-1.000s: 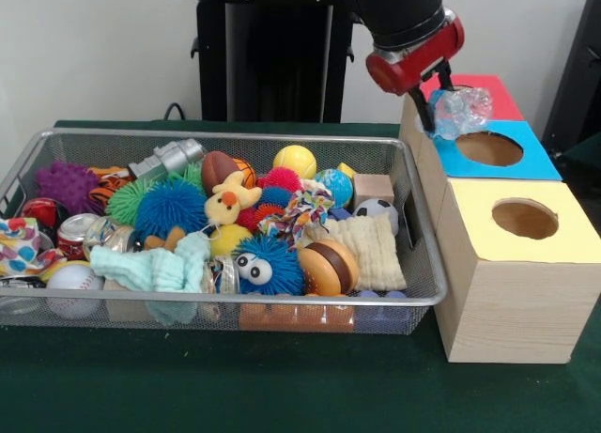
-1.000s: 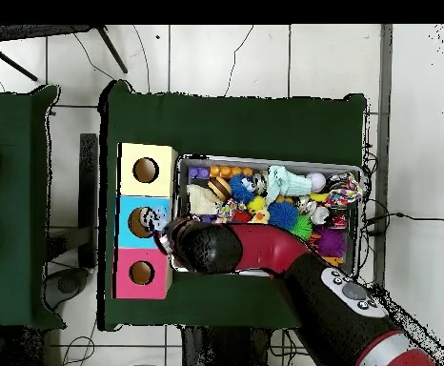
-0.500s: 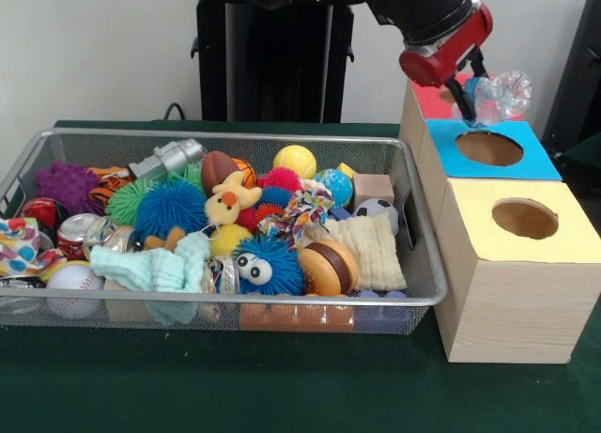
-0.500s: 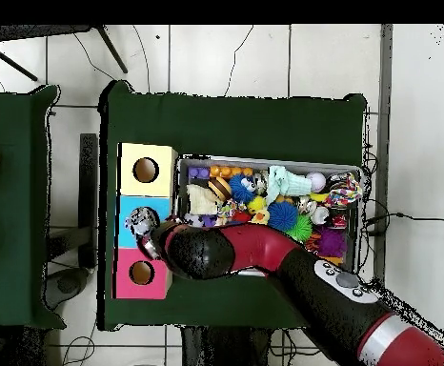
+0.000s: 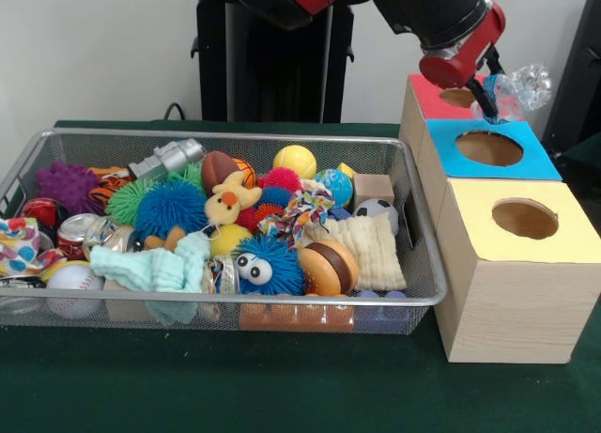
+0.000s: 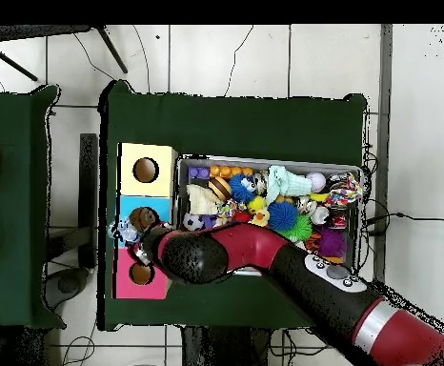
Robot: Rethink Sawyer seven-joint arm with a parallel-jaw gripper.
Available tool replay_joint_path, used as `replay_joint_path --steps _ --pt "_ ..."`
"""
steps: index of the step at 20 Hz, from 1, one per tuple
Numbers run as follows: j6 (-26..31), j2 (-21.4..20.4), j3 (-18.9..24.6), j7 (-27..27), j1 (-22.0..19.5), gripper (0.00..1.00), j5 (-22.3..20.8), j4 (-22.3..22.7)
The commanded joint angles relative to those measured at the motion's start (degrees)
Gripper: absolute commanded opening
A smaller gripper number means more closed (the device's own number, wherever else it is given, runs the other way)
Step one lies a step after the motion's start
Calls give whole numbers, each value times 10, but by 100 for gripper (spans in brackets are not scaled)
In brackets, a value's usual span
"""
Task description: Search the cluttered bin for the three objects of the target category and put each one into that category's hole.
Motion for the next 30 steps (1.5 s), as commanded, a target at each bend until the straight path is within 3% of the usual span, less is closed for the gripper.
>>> replay_joint_path --steps 1,8,12,30 --pt "-56 79 34 -40 -21 0 -100 -36" --pt "-60 143 50 -65 -43 0 -176 -75" --pt "-51 152 71 -66 -56 0 -196 -83" --pt "32 182 132 -114 -93 0 -219 -142"
